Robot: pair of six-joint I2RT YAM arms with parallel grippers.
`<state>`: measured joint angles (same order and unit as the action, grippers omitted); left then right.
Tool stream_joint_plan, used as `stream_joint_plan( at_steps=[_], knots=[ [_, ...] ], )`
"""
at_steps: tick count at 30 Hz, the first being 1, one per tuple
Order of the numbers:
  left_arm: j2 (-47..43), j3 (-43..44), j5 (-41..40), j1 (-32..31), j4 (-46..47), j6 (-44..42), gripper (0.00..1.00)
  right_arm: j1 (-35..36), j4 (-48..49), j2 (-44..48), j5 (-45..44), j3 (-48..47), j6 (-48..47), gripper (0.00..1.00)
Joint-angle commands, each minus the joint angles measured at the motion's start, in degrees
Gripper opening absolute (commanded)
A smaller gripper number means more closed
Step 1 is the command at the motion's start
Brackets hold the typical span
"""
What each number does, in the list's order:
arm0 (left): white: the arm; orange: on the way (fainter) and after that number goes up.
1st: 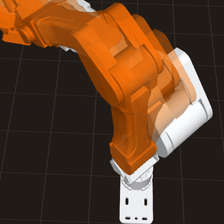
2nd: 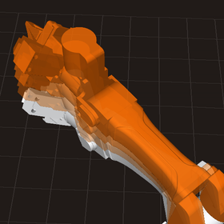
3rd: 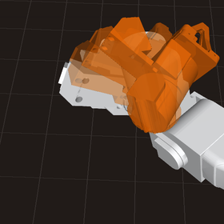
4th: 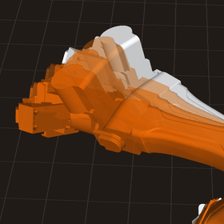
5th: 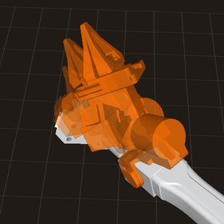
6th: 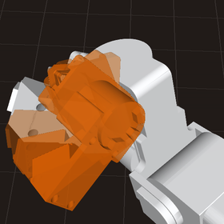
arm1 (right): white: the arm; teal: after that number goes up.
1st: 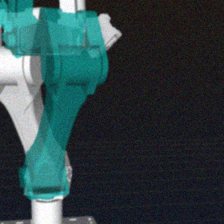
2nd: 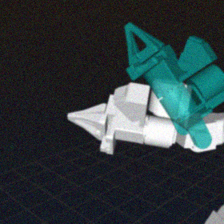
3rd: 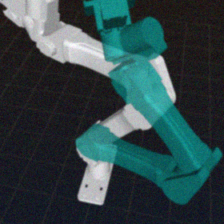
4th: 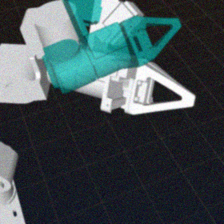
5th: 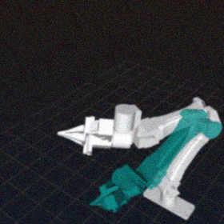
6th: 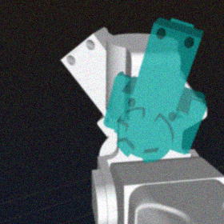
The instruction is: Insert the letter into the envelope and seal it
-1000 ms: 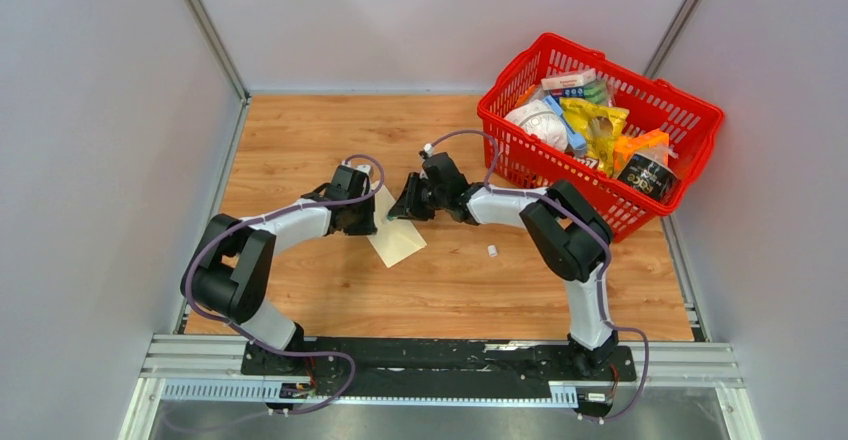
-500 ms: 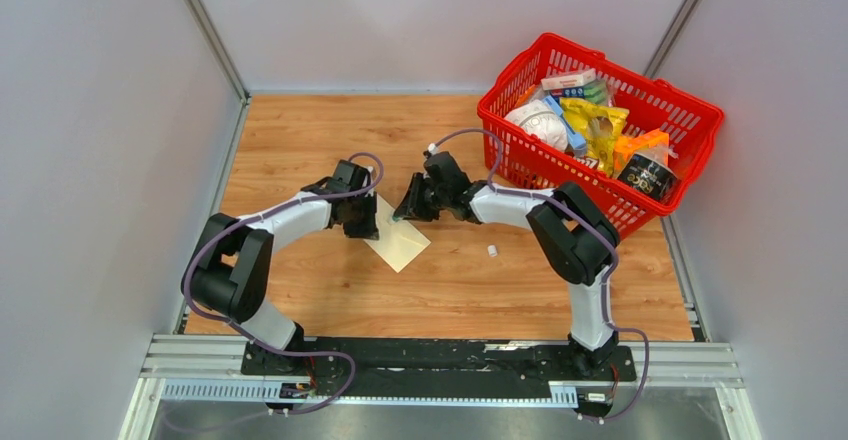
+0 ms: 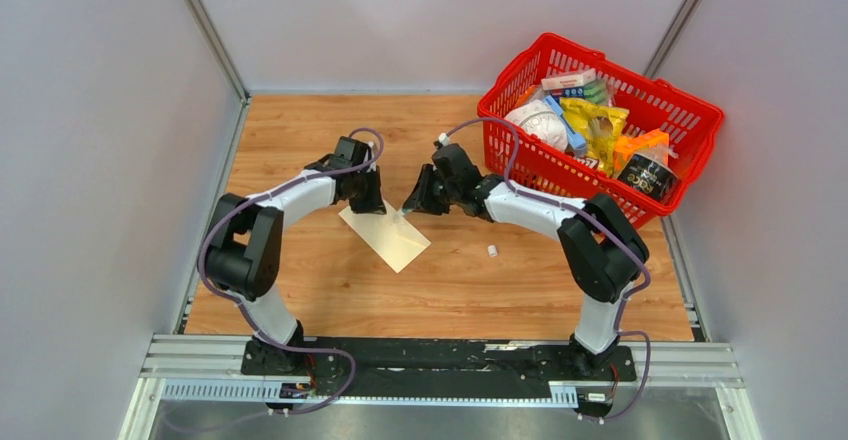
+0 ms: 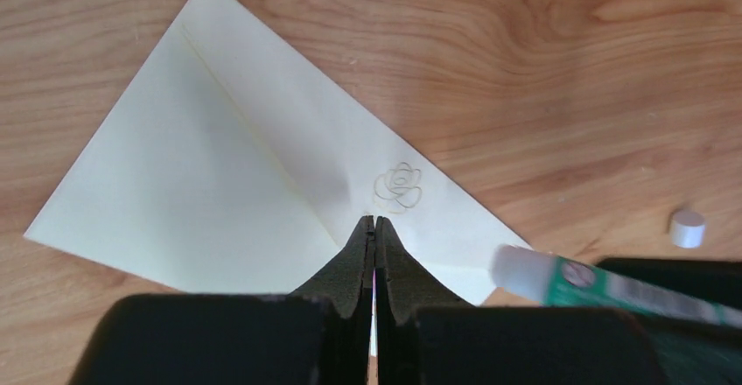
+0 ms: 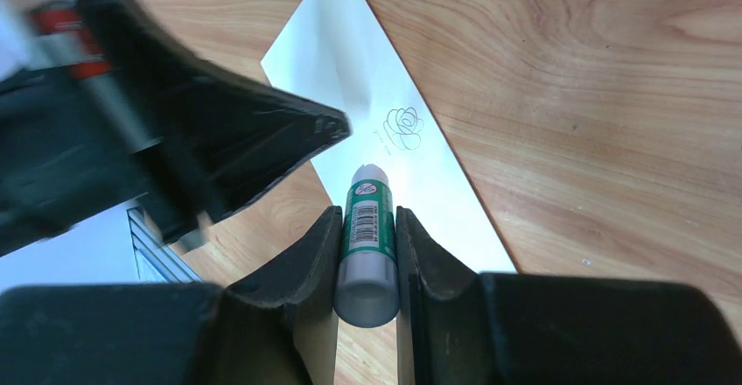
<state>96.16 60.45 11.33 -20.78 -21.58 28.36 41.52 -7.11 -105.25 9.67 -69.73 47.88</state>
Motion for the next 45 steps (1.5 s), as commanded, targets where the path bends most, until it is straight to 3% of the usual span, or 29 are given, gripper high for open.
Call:
stream_joint_plan(
  at_steps=[1,10,19,25,32,45],
  knots=[
    [4.73,-0.67,2.03,0.47,1.28,1.34,0.00,-0.12,-2.99,4.09,-2.99,-0.40,-1.38,0.00],
    [6.68,-2.97,0.53,0.47,1.55,1.00,0.00,-0.03,-6.68,5.94,-3.96,-1.54,-2.44,0.00],
    [-3.17,-2.88,3.69,0.47,0.67,-1.55,0.04,-0.03,-8.79,5.67,-4.22,-3.74,-3.58,0.00],
    [-1.51,-5.69,5.72,0.47,2.68,-1.29,0.04,0.41,-9.85,5.15,-4.05,-4.88,-3.67,0.00],
    [2.71,-7.18,1.76,0.47,2.07,-1.03,0.01,0.67,-11.34,5.32,-4.13,-4.97,-4.11,0.00],
    [-3.87,-0.87,2.11,0.38,-3.29,-1.20,0.01,0.76,-14.24,6.99,-4.49,-5.24,-5.34,0.00]
  ],
)
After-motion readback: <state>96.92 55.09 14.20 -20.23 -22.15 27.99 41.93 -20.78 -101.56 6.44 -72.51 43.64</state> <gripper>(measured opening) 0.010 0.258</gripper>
